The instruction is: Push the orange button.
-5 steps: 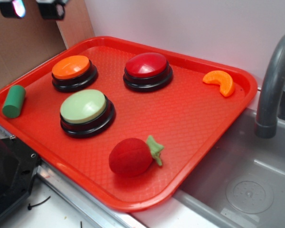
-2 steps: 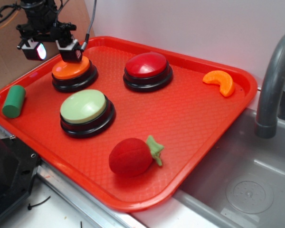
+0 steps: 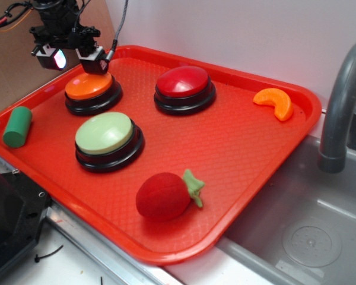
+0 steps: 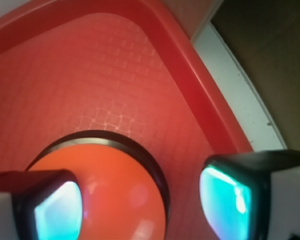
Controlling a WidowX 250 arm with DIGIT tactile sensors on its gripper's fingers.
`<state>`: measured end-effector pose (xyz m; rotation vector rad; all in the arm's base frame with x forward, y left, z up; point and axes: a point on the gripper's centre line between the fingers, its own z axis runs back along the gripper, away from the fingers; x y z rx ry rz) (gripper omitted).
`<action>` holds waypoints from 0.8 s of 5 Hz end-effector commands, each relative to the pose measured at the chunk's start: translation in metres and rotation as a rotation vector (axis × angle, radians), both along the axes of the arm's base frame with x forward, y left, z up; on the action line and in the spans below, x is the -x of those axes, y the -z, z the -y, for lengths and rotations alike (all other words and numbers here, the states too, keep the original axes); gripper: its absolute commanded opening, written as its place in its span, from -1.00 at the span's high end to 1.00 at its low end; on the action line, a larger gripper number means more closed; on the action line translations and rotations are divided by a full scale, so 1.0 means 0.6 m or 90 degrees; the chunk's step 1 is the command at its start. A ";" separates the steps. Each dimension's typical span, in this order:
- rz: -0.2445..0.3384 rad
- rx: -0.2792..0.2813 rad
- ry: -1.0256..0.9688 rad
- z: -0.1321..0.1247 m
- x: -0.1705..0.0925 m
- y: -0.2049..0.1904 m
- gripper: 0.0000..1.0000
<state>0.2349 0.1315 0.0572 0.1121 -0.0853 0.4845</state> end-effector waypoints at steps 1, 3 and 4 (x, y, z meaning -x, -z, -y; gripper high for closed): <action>-0.002 -0.017 -0.009 -0.006 0.013 -0.083 -1.00; -0.003 -0.017 0.004 -0.003 0.012 -0.121 -1.00; 0.010 -0.029 0.001 0.001 0.014 -0.143 -1.00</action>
